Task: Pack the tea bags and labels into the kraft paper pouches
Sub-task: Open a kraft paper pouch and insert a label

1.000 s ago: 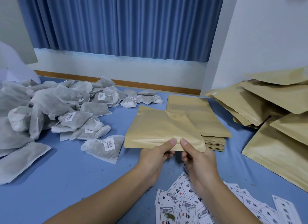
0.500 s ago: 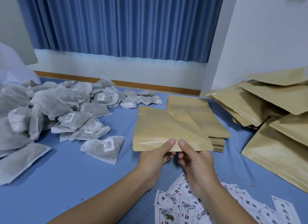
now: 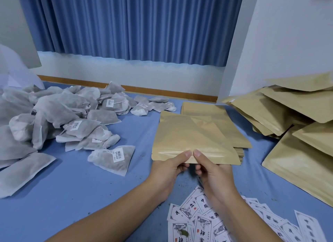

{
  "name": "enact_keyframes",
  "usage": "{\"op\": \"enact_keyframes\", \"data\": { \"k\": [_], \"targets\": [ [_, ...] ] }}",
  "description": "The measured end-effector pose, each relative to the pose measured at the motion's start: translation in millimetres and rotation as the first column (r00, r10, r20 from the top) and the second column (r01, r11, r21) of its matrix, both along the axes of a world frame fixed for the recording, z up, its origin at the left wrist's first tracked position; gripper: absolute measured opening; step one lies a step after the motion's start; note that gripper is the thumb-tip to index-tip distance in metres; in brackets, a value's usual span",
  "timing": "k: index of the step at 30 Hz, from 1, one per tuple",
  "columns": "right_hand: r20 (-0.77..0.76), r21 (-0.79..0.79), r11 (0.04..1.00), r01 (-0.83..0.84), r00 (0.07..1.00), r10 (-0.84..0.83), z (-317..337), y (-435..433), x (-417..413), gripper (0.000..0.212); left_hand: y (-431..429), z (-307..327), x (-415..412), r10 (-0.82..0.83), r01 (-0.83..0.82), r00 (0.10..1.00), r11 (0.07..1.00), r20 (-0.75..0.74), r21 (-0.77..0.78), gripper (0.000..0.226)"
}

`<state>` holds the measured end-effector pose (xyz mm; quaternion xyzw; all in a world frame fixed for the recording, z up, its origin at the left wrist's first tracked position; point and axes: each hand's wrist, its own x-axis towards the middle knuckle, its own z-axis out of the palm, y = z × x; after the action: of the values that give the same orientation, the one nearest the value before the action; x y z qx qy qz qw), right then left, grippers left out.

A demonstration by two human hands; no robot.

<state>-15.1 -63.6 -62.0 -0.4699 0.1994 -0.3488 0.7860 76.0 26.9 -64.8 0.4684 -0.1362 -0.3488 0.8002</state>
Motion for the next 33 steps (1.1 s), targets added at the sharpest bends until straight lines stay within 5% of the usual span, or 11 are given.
{"op": "enact_keyframes", "data": {
  "k": [6, 11, 21, 26, 33],
  "targets": [
    [0.012, 0.000, 1.000, 0.027, 1.000, -0.027, 1.0, -1.4, 0.8, 0.022, -1.8, -0.2, -1.4, 0.038, -0.038, 0.993, 0.999, 0.113, -0.008, 0.013],
    [0.032, 0.035, 0.995, 0.098, 0.995, -0.099, 0.1, -6.1, 0.5, 0.012, -3.9, 0.4, 3.3, 0.123, -0.123, 0.992, 0.992, 0.031, -0.009, 0.029],
    [-0.012, -0.149, 0.986, -0.080, 0.997, 0.080, -2.0, 0.3, 0.2, 0.022, -0.5, 1.1, -5.2, 0.046, -0.086, 0.949, 0.990, 0.313, 0.115, 0.058],
    [0.017, -0.136, 0.984, -0.115, 0.993, 0.118, 1.1, 0.5, -0.3, 0.029, -0.5, 1.3, -4.4, 0.034, -0.072, 0.947, 0.992, 0.319, 0.107, 0.054],
    [-0.029, 0.040, 0.999, 0.036, 0.999, -0.035, 0.3, -3.5, 6.1, 0.042, -0.9, 4.3, -5.4, 0.048, -0.075, 0.950, 0.994, 0.308, 0.078, 0.034]
  ]
}}
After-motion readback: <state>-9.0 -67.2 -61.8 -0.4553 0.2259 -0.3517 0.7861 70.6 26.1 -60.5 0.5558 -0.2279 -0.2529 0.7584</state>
